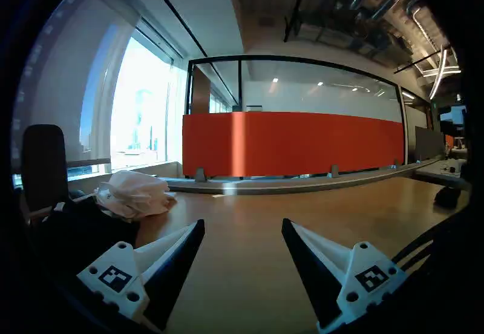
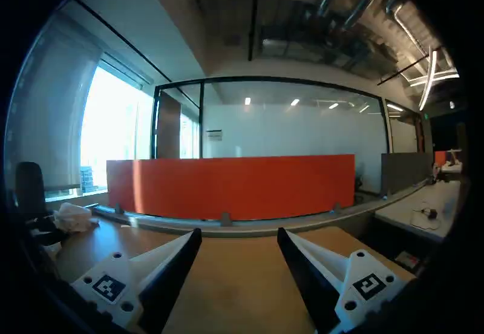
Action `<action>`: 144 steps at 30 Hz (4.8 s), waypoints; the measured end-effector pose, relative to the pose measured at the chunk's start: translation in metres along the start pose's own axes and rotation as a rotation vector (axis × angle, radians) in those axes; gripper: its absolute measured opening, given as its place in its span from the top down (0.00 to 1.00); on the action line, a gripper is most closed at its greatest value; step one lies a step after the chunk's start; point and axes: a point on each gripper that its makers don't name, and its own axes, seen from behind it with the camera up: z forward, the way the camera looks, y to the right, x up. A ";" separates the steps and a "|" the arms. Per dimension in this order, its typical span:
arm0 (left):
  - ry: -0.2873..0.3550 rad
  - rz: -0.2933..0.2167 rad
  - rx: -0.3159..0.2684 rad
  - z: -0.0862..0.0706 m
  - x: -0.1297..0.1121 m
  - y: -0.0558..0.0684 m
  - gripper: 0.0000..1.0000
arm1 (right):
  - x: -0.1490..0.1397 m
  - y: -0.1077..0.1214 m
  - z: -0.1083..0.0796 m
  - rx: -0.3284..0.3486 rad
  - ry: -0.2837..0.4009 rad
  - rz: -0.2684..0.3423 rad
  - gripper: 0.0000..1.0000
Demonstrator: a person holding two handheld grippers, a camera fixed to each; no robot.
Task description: Fold towel
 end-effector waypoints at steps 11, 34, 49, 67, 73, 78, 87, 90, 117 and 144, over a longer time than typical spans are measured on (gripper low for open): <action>0.000 0.000 0.000 0.001 -0.001 0.001 0.06 | -0.061 0.004 -0.001 -0.010 -0.004 0.014 0.03; 0.000 0.000 0.000 0.001 -0.002 0.002 0.06 | -0.137 0.015 -0.001 -0.019 -0.053 -0.011 0.01; 0.000 0.000 0.000 0.001 -0.002 0.002 0.06 | -0.141 0.011 -0.003 -0.012 -0.052 -0.022 0.01; 0.000 0.000 0.000 0.001 -0.002 0.002 0.06 | -0.139 0.003 -0.004 -0.003 -0.049 -0.024 0.01; 0.000 0.000 0.000 0.001 -0.002 0.003 0.06 | -0.139 0.003 -0.004 -0.003 -0.049 -0.024 0.01; 0.000 0.000 0.000 0.001 -0.002 0.003 0.06 | -0.139 0.003 -0.004 -0.001 -0.049 -0.025 0.01; 0.000 0.000 0.000 0.001 -0.002 0.002 0.06 | -0.140 0.002 -0.004 0.002 -0.049 -0.025 0.01; 0.000 0.000 0.000 0.001 -0.002 0.002 0.05 | -0.140 0.002 -0.004 0.002 -0.050 -0.025 0.01; 0.000 0.000 0.000 0.000 0.001 0.002 0.06 | -0.139 0.002 -0.005 0.001 -0.050 -0.023 0.01; -0.002 -0.001 0.000 -0.001 0.004 0.002 0.06 | -0.141 0.003 -0.005 0.000 -0.049 -0.023 0.01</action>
